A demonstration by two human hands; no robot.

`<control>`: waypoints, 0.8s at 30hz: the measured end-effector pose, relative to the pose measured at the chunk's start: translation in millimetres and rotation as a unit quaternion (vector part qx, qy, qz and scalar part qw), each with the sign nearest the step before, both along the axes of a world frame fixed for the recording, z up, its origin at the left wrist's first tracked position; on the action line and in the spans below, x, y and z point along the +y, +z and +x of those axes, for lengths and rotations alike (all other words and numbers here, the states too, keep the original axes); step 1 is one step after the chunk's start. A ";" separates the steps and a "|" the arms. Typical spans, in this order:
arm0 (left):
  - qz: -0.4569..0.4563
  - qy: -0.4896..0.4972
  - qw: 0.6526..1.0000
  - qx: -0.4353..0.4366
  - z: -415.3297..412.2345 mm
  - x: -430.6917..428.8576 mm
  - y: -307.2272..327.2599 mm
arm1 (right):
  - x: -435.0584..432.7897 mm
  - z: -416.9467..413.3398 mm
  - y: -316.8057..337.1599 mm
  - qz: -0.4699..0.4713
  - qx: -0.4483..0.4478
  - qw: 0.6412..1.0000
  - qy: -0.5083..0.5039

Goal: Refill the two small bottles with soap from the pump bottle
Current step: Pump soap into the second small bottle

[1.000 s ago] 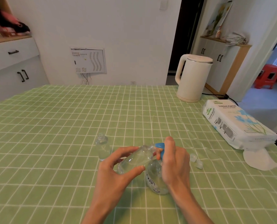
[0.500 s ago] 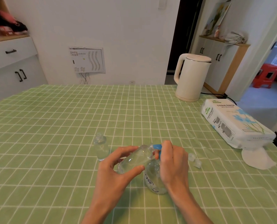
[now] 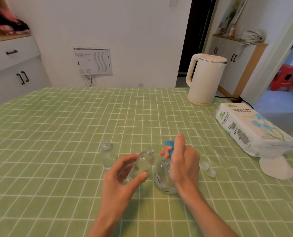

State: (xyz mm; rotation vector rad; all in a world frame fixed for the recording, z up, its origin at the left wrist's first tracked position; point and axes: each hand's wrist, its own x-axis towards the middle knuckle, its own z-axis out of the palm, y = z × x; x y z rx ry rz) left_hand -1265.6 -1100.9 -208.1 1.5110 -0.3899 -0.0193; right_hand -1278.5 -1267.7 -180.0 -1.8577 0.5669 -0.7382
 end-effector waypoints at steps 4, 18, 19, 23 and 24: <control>-0.003 -0.002 1.000 0.016 2.3 2.7 -5.1 | -12.1 23.2 2.8 0.003 -0.004 1.000 0.009; -0.040 -0.013 0.997 0.062 13.4 0.4 -22.7 | -39.4 73.3 6.4 0.035 0.008 0.999 0.028; -0.041 -0.014 0.997 0.061 13.2 -0.3 -22.5 | -41.4 70.6 7.9 0.040 0.015 0.998 0.044; -0.038 -0.022 0.998 0.055 11.8 -0.1 -22.2 | -51.6 51.5 22.5 0.067 0.029 0.992 0.104; -0.031 -0.027 0.998 0.051 11.4 0.5 -23.1 | -56.7 43.6 25.3 0.049 0.033 0.994 0.097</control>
